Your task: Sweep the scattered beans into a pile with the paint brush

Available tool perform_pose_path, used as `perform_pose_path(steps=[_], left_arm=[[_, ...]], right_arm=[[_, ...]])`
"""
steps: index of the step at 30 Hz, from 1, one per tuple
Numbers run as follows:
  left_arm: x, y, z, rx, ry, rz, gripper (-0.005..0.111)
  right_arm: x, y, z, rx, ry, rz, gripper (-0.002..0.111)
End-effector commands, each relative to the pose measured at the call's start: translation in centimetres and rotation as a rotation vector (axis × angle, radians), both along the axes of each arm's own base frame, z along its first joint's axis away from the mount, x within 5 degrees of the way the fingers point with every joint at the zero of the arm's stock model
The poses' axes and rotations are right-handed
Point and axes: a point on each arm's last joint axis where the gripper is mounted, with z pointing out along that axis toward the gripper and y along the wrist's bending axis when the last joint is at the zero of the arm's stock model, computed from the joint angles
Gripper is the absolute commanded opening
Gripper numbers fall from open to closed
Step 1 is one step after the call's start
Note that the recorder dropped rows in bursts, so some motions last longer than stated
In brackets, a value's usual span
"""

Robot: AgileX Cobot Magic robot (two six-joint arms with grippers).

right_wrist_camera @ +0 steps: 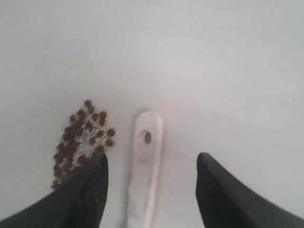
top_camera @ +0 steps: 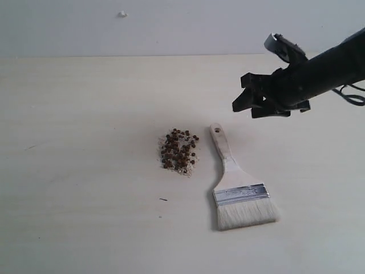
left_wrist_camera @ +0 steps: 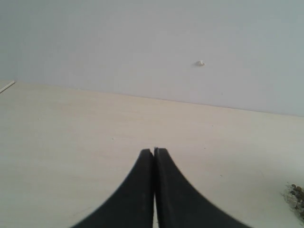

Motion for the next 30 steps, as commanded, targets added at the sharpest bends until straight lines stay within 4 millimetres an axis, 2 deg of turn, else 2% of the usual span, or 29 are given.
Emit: perform_pose_path(steps=[1, 5, 9, 15, 20, 24, 30], left_arm=[[-0.1, 0.0, 0.0, -0.004, -0.007, 0.003, 0.0], [-0.1, 0.0, 0.0, -0.004, -0.007, 0.003, 0.0], [-0.1, 0.0, 0.0, -0.004, -0.007, 0.003, 0.0], [-0.1, 0.0, 0.0, -0.004, -0.007, 0.003, 0.0], [-0.1, 0.0, 0.0, -0.004, -0.007, 0.003, 0.0], [-0.1, 0.0, 0.0, -0.004, -0.007, 0.003, 0.0], [-0.1, 0.0, 0.0, -0.004, -0.007, 0.003, 0.0]], right_arm=[[0.1, -1.6, 3.4, -0.146, -0.132, -0.112, 0.051], [-1.1, -2.9, 7.1, -0.213, -0.269, -0.263, 0.033], [-4.3, -4.2, 10.7, -0.25, -0.451, -0.385, 0.001], [-10.9, -6.3, 14.0, -0.262, -0.681, -0.585, 0.0], [-16.2, -6.9, 15.0, -0.249, -0.797, -0.623, 0.0], [-19.0, -6.8, 16.0, -0.204, -0.851, -0.607, 0.0], [-21.6, -6.9, 18.1, -0.153, -0.964, -0.616, 0.0]])
